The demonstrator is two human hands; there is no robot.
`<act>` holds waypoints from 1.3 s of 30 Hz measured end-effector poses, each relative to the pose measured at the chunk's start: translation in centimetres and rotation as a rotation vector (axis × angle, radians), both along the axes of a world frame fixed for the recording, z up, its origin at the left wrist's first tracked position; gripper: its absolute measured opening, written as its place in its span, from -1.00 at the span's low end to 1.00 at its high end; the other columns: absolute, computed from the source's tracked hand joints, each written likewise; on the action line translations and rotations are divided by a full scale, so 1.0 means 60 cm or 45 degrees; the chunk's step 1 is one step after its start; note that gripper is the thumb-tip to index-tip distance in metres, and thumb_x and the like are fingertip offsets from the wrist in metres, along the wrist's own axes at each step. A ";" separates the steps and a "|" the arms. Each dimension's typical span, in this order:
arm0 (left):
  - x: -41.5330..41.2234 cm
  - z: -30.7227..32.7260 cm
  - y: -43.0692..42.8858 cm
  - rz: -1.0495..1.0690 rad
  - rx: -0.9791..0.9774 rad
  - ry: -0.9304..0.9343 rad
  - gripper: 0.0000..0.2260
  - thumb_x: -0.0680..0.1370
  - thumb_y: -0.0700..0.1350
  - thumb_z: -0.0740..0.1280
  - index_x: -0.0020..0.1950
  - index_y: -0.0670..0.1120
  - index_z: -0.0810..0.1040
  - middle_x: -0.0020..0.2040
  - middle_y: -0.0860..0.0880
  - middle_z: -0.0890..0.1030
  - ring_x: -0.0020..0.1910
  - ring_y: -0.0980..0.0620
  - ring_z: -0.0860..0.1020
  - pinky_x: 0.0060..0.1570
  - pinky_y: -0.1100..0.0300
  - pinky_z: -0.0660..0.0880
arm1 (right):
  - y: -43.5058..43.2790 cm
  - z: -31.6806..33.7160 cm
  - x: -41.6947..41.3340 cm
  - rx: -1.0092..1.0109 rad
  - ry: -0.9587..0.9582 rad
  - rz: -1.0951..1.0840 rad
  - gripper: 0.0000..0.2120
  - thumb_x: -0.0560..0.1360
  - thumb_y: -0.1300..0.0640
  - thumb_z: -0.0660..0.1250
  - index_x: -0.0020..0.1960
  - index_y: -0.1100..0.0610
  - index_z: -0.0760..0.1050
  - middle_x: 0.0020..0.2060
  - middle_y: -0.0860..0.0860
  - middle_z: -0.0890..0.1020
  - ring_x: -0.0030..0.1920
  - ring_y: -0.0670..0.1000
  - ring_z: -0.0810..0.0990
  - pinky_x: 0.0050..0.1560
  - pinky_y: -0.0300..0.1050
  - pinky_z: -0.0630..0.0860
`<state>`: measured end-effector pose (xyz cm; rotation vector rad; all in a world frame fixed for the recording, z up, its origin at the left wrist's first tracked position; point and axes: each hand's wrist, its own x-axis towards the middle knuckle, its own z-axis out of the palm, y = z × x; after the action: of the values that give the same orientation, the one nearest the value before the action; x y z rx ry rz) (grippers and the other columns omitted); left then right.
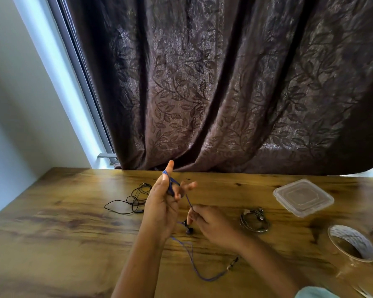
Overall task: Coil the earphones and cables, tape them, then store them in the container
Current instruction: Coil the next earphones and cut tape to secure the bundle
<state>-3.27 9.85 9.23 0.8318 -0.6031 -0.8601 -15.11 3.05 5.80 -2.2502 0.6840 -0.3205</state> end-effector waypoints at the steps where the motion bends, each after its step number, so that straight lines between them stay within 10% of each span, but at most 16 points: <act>1: 0.002 -0.001 -0.002 0.031 0.006 -0.028 -0.64 0.65 -0.10 0.02 0.43 -0.11 0.31 -0.54 -0.01 0.39 -0.22 -0.07 0.67 0.04 0.12 0.48 | 0.004 -0.002 -0.002 -0.005 0.057 0.031 -0.75 0.64 0.03 0.07 -0.08 0.03 0.48 -0.12 -0.03 0.60 -0.11 -0.06 0.57 0.01 0.01 0.49; 7: 0.010 -0.032 -0.014 0.104 0.316 -0.607 -0.72 0.65 -0.13 0.07 0.20 0.20 0.44 -0.44 0.02 0.54 -0.15 -0.03 0.65 0.05 0.15 0.47 | 0.028 0.026 -0.022 -0.127 0.355 0.127 -0.77 0.61 -0.03 0.10 -0.03 0.03 0.49 -0.09 0.03 0.60 -0.09 0.05 0.56 -0.06 0.01 0.48; 11: 0.007 -0.059 0.001 -0.033 0.636 -1.152 -0.77 0.60 -0.29 0.14 -0.11 -0.02 0.48 -0.33 0.06 0.61 -0.27 0.04 0.61 -0.17 0.17 0.54 | 0.007 0.097 -0.043 -0.334 0.326 0.026 -0.81 0.57 -0.07 0.21 -0.09 -0.03 0.55 -0.26 -0.08 0.57 -0.21 -0.03 0.54 -0.21 -0.10 0.44; 19: -0.019 -0.039 0.036 -0.508 0.526 -0.694 -0.72 0.65 -0.13 0.07 0.08 -0.35 0.41 -0.44 -0.09 0.49 -0.52 0.03 0.48 -0.45 0.14 0.47 | -0.059 0.107 -0.044 -0.112 -0.235 -0.068 -0.90 0.33 0.02 0.53 -0.27 0.01 0.64 -0.48 -0.10 0.56 -0.43 -0.19 0.43 -0.38 -0.24 0.35; 25: -0.024 -0.028 0.051 -0.652 0.104 -0.175 -0.63 0.57 -0.09 0.09 0.28 -0.21 0.50 -0.60 0.01 0.35 -0.67 0.12 0.29 0.12 0.12 0.47 | -0.060 0.074 -0.026 0.220 -0.615 -0.193 -0.88 0.34 -0.02 0.46 -0.24 0.02 0.64 -0.24 0.17 0.68 -0.27 0.03 0.56 -0.20 -0.06 0.46; 28: -0.032 -0.021 0.054 -0.642 -0.035 0.003 -0.64 0.59 -0.13 0.08 0.30 -0.19 0.48 -0.59 0.02 0.36 -0.67 0.15 0.30 0.10 0.16 0.50 | -0.041 0.043 -0.008 0.291 -0.583 -0.226 -0.85 0.52 0.13 0.34 -0.20 -0.03 0.60 -0.31 0.02 0.64 -0.25 -0.09 0.54 -0.17 -0.12 0.45; 33: -0.035 -0.004 0.043 -0.342 -0.072 0.172 -0.61 0.54 -0.07 0.12 0.35 -0.04 0.43 -0.47 -0.02 0.48 -0.52 0.11 0.46 -0.48 0.29 0.49 | 0.006 0.002 0.006 0.327 -0.492 -0.084 -0.69 0.59 0.32 0.18 -0.20 0.01 0.52 -0.43 -0.26 0.57 -0.36 -0.34 0.50 -0.23 -0.36 0.38; 36: -0.015 -0.004 0.039 -0.184 -0.062 0.111 -0.59 0.53 -0.05 0.13 0.39 0.08 0.34 -0.37 -0.04 0.56 -0.36 0.05 0.58 -0.45 0.20 0.53 | 0.023 -0.009 0.003 0.264 -0.361 0.060 -0.76 0.61 0.18 0.18 -0.12 -0.01 0.57 -0.34 -0.22 0.54 -0.33 -0.27 0.47 -0.21 -0.22 0.39; 39: 0.013 -0.019 0.030 0.017 0.076 -0.282 -0.59 0.61 -0.09 0.07 0.47 0.09 0.18 -0.31 -0.04 0.63 -0.15 -0.02 0.64 0.01 0.09 0.56 | 0.024 -0.013 -0.007 0.178 -0.189 0.103 -0.76 0.61 0.08 0.16 -0.17 -0.09 0.51 -0.28 -0.05 0.60 -0.26 -0.06 0.54 -0.19 -0.01 0.45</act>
<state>-2.49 11.64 8.11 0.9923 -0.7676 -0.7821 -15.55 4.52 5.01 -2.0915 0.5201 -0.3840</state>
